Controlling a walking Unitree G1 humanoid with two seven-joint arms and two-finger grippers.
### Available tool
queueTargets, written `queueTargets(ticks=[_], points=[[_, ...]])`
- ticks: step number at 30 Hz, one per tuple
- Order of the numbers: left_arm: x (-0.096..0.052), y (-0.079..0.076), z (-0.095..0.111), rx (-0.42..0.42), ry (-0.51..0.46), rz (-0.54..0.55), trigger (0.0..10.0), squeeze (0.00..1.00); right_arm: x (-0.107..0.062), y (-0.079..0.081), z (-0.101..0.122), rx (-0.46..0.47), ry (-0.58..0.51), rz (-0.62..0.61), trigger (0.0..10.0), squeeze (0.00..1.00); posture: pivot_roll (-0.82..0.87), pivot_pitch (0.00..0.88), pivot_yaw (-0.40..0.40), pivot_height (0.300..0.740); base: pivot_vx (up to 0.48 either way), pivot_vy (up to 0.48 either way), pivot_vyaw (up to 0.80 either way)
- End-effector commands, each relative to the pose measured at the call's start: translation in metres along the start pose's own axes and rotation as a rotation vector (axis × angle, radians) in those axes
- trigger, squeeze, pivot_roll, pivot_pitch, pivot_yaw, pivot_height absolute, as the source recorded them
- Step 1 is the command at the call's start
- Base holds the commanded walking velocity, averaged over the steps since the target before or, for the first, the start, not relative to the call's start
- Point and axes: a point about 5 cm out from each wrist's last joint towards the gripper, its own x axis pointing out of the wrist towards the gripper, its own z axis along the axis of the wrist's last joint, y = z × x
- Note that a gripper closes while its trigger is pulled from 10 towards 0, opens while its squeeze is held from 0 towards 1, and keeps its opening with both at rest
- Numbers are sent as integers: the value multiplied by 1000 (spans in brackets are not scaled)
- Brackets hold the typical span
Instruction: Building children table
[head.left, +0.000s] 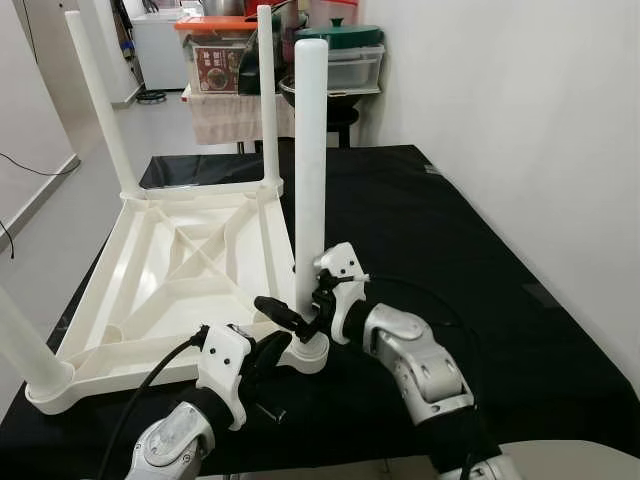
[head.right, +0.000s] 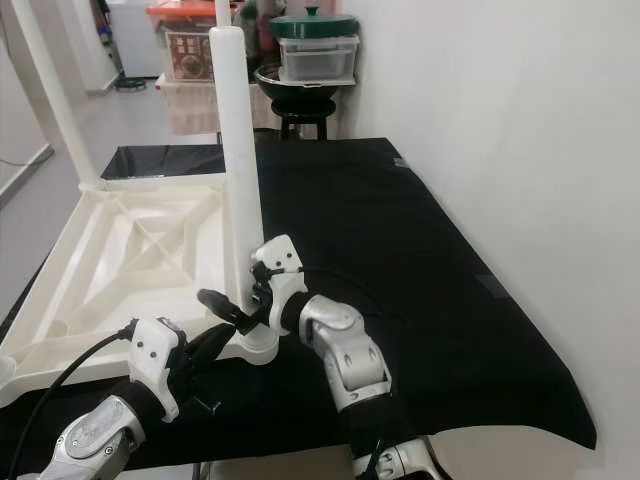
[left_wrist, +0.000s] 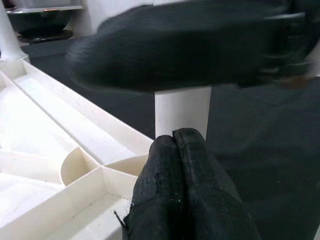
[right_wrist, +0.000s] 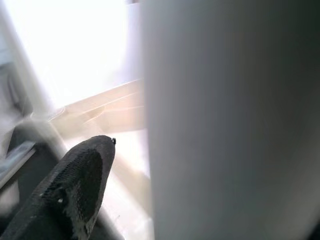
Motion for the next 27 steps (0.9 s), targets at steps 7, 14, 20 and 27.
queueTargets(ticks=[7, 14, 20, 27], points=[[-1, 2, -2, -2, 15, 9, 10000, 0, -6, -16, 7, -49, 34, 245, 10000, 0, 52, 0, -48, 740, 0, 0, 0], [-1, 3, -3, -1, 17, 9, 10000, 0, -7, -26, 5, 8, 46, 299, 0, 0, 54, 0, -47, 740, 0, 0, 0], [-1, 1, -2, 0, 15, 11, 10000, 0, -11, -35, 4, -16, 46, 242, 0, 0, 49, 0, -49, 740, 0, 0, 0], [-2, 3, -2, -1, 15, 11, 10000, 0, -19, -45, -13, 20, 108, -117, 0, 0, 39, 0, -38, 740, 0, 0, 0]])
